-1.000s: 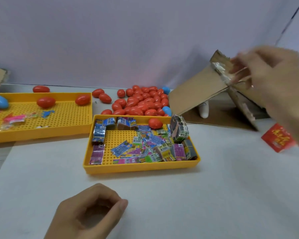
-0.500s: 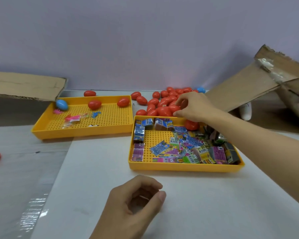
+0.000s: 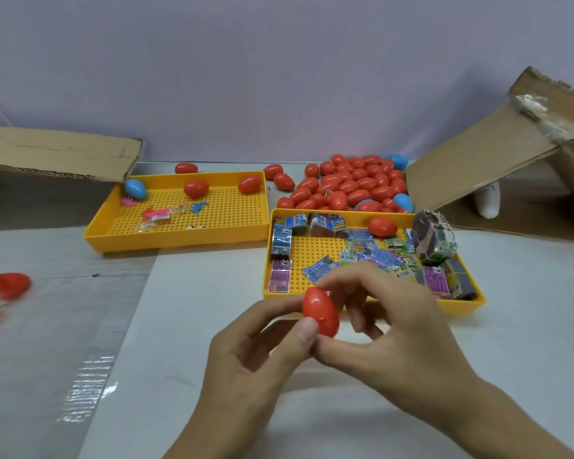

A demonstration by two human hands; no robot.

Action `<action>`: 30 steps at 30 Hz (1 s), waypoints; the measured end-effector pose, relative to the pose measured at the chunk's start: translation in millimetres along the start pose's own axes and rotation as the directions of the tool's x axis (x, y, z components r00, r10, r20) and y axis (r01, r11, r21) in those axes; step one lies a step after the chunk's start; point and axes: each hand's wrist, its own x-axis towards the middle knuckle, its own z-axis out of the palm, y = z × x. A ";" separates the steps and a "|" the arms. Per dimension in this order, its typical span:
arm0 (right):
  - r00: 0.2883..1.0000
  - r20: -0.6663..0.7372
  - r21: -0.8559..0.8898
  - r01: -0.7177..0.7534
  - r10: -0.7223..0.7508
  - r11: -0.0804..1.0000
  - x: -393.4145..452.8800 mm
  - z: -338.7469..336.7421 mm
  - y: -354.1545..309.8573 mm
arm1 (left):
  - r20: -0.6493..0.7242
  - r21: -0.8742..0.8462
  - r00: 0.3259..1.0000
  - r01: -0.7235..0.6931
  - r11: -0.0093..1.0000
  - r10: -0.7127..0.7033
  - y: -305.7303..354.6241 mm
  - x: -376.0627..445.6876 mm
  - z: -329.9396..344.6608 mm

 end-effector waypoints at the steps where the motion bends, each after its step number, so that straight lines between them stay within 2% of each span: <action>1: 0.999 -0.035 0.002 -0.012 0.012 1.000 -5.0 3.0 -0.4 | 0.015 0.020 1.000 0.009 1.000 -0.009 0.4 -0.8 0.0; 5: 0.997 -0.027 0.039 -0.064 0.066 0.997 -18.7 8.0 -0.7 | 0.047 0.001 0.994 0.098 0.995 -0.098 0.0 -1.9 -1.1; 9: 0.960 0.077 0.361 -0.278 0.268 0.890 -22.8 4.5 2.4 | 0.097 -0.071 0.981 0.173 0.982 -0.166 -0.2 0.9 -5.4; 11: 0.936 0.102 0.435 -0.346 0.337 0.831 -21.8 3.7 3.5 | 0.104 -0.094 0.977 0.196 0.976 -0.186 -0.7 1.7 -6.2; 15: 0.895 0.147 0.427 -0.442 0.422 0.789 -19.6 2.0 2.9 | 0.102 -0.021 0.982 0.160 0.987 -0.157 -1.4 -0.3 -4.9; 19: 0.848 0.206 0.489 -0.522 0.489 0.699 -20.7 1.9 3.1 | 0.023 0.058 0.986 0.161 0.985 -0.163 -1.7 -1.7 -5.5; 25: 0.792 0.240 0.546 -0.589 0.562 0.596 -18.6 -0.5 6.0 | 0.030 -0.028 0.974 0.226 0.974 -0.225 -3.2 -1.1 -7.1; 30: 0.759 0.308 0.554 -0.633 0.573 0.540 -18.0 -3.1 8.4 | -0.031 -0.038 0.973 0.229 0.973 -0.230 -4.3 -1.3 -7.2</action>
